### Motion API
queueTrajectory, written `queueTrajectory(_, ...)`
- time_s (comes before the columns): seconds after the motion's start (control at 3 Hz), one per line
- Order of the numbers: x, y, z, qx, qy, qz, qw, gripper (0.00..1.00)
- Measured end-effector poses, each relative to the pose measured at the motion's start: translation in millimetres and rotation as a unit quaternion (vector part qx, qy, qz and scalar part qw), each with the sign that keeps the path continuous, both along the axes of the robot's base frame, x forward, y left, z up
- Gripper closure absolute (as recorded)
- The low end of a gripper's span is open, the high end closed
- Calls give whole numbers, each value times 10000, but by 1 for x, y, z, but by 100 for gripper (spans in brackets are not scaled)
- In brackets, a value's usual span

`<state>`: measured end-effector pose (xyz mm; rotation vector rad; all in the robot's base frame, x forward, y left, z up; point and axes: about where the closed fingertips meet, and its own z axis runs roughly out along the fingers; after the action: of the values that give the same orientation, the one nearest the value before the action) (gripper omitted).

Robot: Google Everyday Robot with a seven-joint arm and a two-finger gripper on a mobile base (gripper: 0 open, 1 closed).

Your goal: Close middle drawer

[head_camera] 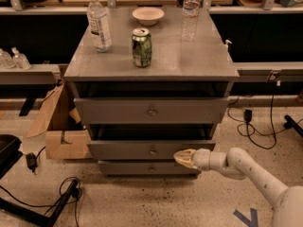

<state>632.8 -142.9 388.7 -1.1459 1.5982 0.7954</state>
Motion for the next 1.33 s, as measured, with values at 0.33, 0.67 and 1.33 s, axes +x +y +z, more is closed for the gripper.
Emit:
queueTrajectory(0.33, 32, -2, 5, 114, -65, -8, 9999, 100)
queueTrajectory(0.67, 32, -2, 5, 115, -65, -8, 9999, 100)
queueTrajectory(1.33, -1, -22, 20, -366, -129, -2, 9992, 100)
